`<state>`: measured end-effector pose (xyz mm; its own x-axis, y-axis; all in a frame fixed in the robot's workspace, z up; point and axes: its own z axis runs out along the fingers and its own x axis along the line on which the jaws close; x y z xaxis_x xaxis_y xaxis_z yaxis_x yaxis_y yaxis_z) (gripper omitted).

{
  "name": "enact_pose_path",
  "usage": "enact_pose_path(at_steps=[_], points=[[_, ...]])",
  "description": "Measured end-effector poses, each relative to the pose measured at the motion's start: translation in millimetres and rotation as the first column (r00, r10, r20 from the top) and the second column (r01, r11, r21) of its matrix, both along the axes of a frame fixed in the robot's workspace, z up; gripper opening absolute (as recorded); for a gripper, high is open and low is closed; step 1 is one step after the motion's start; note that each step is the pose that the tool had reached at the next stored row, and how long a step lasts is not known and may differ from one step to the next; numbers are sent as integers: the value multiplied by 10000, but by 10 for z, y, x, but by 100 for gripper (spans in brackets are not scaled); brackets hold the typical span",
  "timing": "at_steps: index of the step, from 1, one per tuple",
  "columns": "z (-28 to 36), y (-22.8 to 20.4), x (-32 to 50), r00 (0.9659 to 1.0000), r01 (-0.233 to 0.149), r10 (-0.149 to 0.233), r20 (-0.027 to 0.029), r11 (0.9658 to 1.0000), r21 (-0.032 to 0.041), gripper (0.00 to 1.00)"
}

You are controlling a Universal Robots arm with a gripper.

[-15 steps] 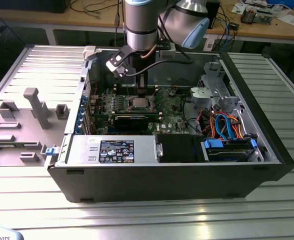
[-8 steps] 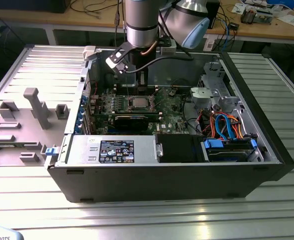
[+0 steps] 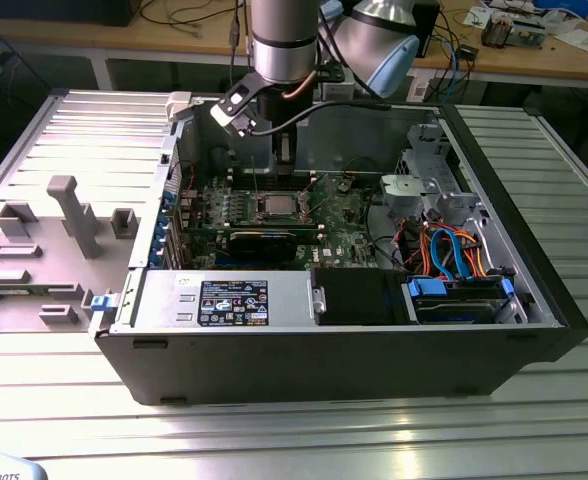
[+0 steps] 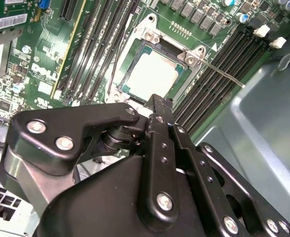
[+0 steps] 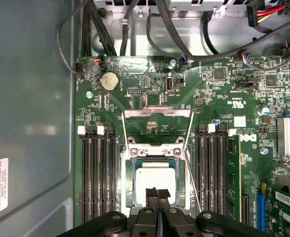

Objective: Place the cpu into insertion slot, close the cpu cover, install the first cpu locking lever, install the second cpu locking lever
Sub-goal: 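Close the cpu cover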

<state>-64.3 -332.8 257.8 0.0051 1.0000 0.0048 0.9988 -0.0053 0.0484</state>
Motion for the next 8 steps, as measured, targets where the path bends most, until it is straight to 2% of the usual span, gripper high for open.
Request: enact_pose_path(at_steps=[2,8], points=[[50,0,0,10000,-1,1,0,10000,0,11],[56,0,0,10000,-1,1,-4,10000,3,11]])
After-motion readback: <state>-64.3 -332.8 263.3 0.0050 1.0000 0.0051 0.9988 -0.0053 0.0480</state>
